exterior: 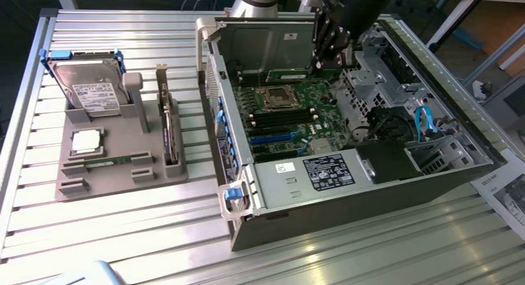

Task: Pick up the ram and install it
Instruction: 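Insert the ram into the slot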

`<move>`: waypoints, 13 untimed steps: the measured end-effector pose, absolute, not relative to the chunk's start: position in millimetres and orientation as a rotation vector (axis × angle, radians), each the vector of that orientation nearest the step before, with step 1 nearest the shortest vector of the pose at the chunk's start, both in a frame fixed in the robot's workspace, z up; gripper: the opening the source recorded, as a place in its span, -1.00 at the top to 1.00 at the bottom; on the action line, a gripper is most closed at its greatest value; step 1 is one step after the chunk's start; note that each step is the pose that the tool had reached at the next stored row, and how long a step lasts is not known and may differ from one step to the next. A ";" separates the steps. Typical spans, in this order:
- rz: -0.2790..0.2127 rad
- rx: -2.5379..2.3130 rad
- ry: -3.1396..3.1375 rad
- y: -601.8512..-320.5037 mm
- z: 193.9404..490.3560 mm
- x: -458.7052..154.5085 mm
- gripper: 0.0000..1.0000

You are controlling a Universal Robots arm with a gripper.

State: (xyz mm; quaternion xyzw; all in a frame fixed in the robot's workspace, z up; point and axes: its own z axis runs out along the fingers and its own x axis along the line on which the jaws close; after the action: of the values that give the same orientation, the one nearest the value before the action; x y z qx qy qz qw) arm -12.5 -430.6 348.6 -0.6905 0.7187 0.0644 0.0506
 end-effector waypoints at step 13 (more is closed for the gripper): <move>0.187 -2.099 2.184 -430.6 334.8 -12.5 0.76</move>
State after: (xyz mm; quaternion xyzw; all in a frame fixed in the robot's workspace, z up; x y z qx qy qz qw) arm -12.5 -430.6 334.8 -0.6907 0.7185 0.0616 0.0533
